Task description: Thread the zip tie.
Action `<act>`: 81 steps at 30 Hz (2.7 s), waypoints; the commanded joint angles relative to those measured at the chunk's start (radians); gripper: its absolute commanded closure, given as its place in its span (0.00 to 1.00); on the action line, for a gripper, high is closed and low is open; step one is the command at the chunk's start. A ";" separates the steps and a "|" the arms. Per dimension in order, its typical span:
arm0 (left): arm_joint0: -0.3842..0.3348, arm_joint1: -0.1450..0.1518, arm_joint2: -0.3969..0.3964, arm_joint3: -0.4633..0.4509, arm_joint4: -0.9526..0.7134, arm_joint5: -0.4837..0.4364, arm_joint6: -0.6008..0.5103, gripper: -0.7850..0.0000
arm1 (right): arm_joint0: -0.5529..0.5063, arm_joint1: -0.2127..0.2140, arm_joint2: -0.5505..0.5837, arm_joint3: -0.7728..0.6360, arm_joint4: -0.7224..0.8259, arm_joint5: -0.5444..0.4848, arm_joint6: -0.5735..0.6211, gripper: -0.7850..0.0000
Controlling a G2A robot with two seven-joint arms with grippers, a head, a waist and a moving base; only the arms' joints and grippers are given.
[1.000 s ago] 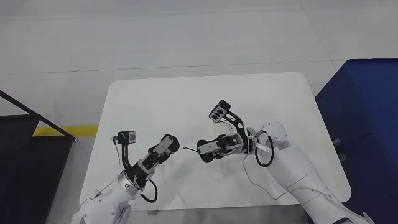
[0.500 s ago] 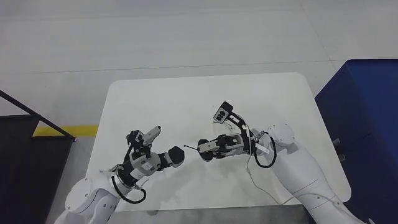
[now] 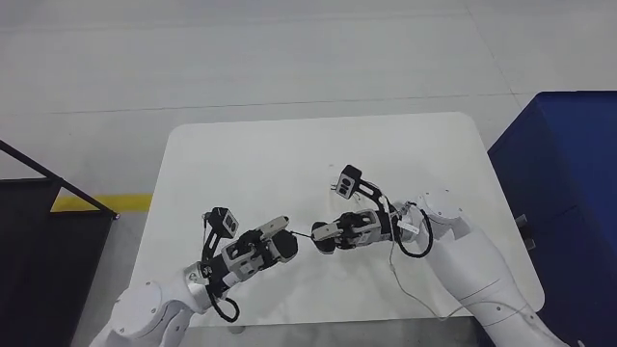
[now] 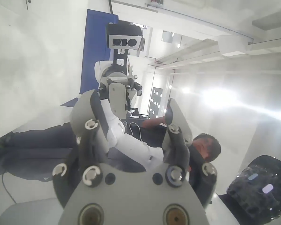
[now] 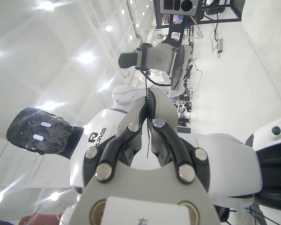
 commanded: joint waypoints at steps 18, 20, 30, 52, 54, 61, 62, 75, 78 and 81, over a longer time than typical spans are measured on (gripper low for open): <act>-0.015 -0.005 0.033 -0.003 0.069 -0.029 0.033 1.00 | 0.011 0.007 -0.005 0.006 0.007 0.015 -0.004 1.00; -0.018 -0.006 0.039 -0.001 0.073 -0.030 0.036 1.00 | 0.013 0.007 -0.007 0.007 0.008 0.015 -0.001 1.00; -0.018 -0.010 0.054 -0.007 0.090 -0.067 0.066 1.00 | 0.019 0.009 0.001 0.016 0.037 -0.014 0.013 0.00; -0.039 -0.019 0.108 -0.002 0.140 -0.052 0.093 1.00 | 0.020 0.008 -0.010 0.020 0.067 -0.040 0.011 0.80; -0.041 -0.019 0.107 0.000 0.136 -0.048 0.089 1.00 | 0.021 0.008 -0.011 0.024 0.070 -0.039 0.010 0.82; -0.043 -0.021 0.106 0.003 0.131 -0.048 0.091 1.00 | 0.022 0.009 -0.013 0.030 0.070 -0.041 0.009 0.82; -0.042 -0.021 0.105 0.002 0.131 -0.047 0.091 1.00 | 0.022 0.009 -0.013 0.031 0.070 -0.040 0.010 0.84; -0.025 -0.021 0.102 -0.010 0.136 -0.061 0.079 1.00 | 0.022 0.009 -0.019 0.033 0.071 -0.043 0.009 1.00; -0.020 -0.021 0.101 -0.014 0.139 -0.063 0.076 1.00 | 0.021 0.009 -0.022 0.032 0.070 -0.043 0.009 1.00; -0.016 -0.021 0.100 -0.018 0.139 -0.065 0.073 0.43 | 0.020 0.010 -0.024 0.032 0.068 -0.045 0.009 1.00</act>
